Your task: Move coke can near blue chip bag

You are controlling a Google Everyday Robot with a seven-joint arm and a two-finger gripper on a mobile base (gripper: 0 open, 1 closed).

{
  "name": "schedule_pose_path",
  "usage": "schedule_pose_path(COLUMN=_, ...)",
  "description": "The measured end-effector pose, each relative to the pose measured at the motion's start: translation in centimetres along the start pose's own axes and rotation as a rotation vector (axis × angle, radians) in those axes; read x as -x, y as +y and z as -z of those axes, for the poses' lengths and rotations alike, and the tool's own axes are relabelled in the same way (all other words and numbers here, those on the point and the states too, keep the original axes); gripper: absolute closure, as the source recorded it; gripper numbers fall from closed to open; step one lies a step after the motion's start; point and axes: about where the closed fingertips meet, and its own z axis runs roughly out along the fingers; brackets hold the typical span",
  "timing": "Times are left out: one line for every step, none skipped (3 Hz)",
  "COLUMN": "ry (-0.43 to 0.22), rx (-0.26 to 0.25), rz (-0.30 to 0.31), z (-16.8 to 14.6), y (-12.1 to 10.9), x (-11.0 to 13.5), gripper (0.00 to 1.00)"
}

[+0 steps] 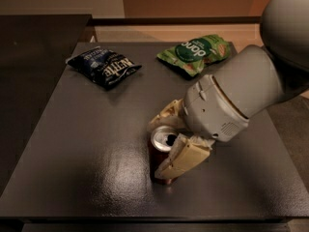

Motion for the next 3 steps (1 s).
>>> schedule_pose_path(ry=-0.006, rx=0.001, rz=0.015, z=0.4, y=-0.2, x=0.6, gripper=0.65)
schedule_pose_path(ry=-0.012, rx=-0.013, rz=0.023, z=1.2, y=-1.7, x=2.2, gripper=0.88)
schedule_pose_path(ry=-0.032, rx=-0.06, rz=0.007, z=2.1, y=-4.9, x=4.4, gripper=1.0)
